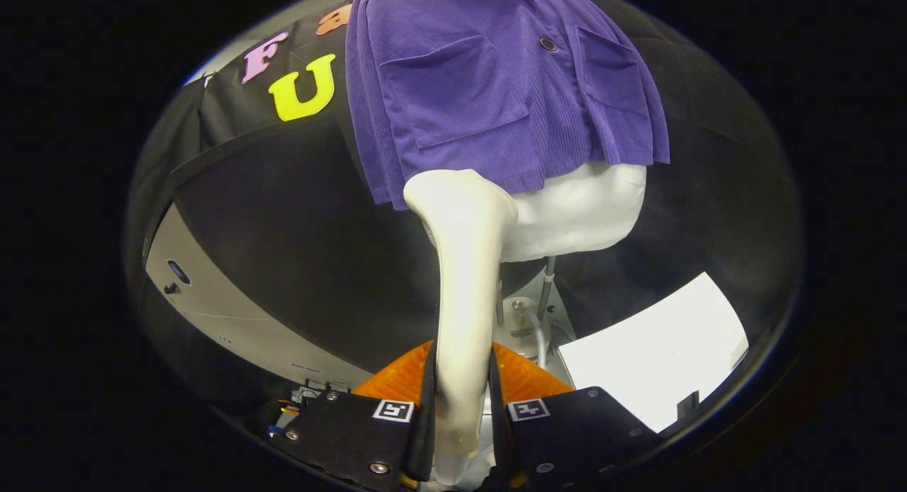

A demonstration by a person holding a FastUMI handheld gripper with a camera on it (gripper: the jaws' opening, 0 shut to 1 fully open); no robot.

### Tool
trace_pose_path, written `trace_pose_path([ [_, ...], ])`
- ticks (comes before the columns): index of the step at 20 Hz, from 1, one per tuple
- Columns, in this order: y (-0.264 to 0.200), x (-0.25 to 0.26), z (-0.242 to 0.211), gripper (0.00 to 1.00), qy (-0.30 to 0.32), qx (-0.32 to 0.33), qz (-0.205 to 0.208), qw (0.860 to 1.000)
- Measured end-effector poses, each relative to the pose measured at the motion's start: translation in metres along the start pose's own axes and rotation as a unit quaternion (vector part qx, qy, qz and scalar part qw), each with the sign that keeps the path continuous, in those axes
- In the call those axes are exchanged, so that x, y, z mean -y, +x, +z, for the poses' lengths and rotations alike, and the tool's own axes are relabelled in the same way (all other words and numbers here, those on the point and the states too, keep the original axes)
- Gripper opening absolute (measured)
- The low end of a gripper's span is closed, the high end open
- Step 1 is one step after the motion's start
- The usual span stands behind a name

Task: Iron the clothes twice with a garment steamer, once on the left side and once on the right side.

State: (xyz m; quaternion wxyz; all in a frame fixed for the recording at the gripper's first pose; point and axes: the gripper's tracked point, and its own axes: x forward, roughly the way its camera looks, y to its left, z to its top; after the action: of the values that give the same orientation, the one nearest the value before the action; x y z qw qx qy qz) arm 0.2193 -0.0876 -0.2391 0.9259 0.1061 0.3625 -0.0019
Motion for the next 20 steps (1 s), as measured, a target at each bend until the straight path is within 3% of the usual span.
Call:
trace_pose_path([
  [11,-0.115,-0.019,0.074,0.34,-0.006,0.090,0.035,0.995],
  [20,-0.209,-0.021,0.208,0.34,-0.018,0.241,0.061,0.968],
])
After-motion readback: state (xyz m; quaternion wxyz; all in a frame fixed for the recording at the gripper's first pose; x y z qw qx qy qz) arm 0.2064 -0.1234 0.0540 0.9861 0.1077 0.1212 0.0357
